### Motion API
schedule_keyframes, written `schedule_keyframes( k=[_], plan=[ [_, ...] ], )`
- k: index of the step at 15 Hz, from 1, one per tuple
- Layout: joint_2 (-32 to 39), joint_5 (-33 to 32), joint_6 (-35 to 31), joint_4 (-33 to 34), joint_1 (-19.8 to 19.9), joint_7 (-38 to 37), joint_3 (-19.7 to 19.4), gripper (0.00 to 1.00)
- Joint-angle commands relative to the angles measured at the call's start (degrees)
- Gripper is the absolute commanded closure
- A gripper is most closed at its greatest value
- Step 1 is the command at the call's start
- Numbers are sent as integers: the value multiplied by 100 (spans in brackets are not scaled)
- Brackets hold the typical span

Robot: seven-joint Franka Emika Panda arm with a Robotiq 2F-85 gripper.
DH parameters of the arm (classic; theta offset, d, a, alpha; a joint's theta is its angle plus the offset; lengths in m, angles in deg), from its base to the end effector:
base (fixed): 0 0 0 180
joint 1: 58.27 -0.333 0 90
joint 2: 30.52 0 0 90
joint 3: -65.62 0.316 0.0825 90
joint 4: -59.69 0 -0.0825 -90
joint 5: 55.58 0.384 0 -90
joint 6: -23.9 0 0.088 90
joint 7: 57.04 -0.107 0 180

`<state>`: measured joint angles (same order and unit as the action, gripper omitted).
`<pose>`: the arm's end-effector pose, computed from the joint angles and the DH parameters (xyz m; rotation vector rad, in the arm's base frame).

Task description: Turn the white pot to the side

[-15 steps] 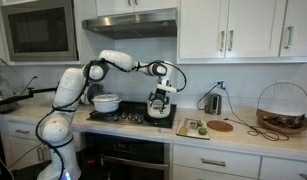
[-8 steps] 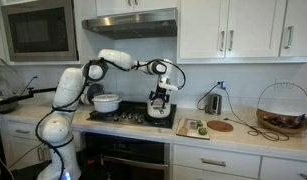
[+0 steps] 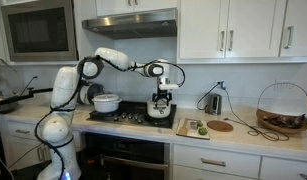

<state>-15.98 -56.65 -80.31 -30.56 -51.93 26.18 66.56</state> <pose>0.6354 -0.0626 0.4920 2.4381 1.9764 -0.0266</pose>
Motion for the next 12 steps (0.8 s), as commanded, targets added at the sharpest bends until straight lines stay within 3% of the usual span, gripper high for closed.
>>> schedule_keyframes(
  k=[1,12],
  plan=[
    [-436,-46,-496,-628,-62,-81,-39,0],
    [-803,-59,-717,-1202,-122,-178,-62,0]
  ],
)
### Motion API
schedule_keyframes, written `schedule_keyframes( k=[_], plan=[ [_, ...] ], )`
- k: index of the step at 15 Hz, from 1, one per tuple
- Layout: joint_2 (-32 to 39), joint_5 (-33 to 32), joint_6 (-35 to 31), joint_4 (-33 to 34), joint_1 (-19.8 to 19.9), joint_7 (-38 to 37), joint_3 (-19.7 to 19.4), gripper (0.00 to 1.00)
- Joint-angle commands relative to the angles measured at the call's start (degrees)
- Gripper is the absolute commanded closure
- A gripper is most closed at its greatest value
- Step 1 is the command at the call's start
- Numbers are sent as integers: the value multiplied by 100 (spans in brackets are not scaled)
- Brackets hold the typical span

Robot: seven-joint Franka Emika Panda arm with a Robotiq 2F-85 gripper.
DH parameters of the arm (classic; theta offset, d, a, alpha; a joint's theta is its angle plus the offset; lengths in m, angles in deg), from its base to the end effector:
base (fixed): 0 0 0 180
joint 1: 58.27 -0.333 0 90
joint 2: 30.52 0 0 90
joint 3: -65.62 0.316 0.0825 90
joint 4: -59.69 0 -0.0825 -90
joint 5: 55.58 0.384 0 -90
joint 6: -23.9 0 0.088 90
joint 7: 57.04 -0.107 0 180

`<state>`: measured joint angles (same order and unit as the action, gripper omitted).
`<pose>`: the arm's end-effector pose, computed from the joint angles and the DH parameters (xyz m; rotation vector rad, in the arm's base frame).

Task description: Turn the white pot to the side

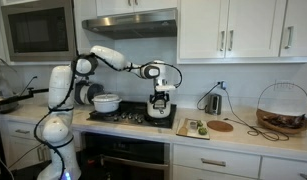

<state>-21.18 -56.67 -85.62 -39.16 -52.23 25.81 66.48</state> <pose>0.6110 -0.0573 0.4850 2.4201 1.9600 0.0092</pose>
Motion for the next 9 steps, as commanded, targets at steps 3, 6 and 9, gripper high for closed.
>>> schedule_keyframes(
  k=[3,6,9],
  plan=[
    [-302,-74,-228,-428,-116,-136,-52,0],
    [-279,-66,-243,-455,-145,-144,-53,0],
    [-253,-59,-278,-470,-161,-149,-49,28]
  ],
)
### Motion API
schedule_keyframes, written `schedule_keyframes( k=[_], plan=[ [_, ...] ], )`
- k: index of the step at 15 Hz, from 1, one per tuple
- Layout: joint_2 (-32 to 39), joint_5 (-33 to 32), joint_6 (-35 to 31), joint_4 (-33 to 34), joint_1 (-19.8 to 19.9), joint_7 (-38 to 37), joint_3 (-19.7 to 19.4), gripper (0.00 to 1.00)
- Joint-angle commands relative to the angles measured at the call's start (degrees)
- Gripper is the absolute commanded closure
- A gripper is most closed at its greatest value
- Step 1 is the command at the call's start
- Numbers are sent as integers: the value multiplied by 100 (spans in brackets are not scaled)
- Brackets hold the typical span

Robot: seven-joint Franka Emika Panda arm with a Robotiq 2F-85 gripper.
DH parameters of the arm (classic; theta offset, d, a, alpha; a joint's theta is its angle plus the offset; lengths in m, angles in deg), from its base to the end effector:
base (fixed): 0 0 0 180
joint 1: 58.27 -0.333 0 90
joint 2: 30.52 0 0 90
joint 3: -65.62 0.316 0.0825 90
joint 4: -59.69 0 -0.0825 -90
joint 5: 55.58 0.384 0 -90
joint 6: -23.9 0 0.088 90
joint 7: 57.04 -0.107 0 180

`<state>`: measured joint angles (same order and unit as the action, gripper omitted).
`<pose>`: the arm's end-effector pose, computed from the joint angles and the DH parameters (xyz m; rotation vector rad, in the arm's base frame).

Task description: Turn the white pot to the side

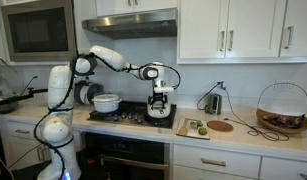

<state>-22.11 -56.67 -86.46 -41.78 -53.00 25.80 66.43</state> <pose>0.6039 -0.0488 0.4743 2.4152 1.9820 -0.0075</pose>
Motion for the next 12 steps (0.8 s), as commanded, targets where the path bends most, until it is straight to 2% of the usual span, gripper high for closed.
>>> schedule_keyframes(
  k=[1,8,12],
  plan=[
    [-155,-60,-209,-208,-86,-152,-44,35],
    [-118,-101,-467,-185,-95,-235,-79,87],
    [-108,-125,-488,-186,-99,-469,-72,92]
  ],
)
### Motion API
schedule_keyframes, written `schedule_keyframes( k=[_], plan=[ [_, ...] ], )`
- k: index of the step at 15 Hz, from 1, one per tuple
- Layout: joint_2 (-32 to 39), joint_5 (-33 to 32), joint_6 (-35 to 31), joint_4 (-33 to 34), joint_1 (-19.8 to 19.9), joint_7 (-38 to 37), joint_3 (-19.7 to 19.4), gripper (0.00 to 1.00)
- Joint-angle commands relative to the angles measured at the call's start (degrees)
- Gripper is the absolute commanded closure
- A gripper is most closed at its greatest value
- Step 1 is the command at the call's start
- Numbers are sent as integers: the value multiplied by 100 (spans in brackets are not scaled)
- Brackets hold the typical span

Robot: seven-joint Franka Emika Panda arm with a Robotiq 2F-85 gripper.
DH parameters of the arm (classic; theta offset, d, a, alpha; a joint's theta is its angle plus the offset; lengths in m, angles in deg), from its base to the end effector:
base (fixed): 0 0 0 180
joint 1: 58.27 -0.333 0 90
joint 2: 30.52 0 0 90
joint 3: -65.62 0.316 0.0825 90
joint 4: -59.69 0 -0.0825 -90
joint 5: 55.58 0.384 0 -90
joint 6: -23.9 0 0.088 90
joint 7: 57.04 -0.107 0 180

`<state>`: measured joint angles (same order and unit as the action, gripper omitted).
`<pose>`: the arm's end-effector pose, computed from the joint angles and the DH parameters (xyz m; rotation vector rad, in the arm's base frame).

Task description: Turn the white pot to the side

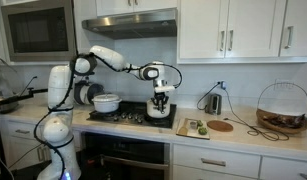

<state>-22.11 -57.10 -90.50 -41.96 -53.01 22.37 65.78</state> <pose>0.6101 -0.0562 0.4793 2.4392 1.8677 0.0612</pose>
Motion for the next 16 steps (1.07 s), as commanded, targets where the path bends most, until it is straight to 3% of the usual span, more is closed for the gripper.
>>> schedule_keyframes(
  k=[1,16],
  plan=[
    [-111,-88,-84,-170,-99,-135,-4,92],
    [-422,-162,-67,-456,-129,-1373,-16,93]
  ],
)
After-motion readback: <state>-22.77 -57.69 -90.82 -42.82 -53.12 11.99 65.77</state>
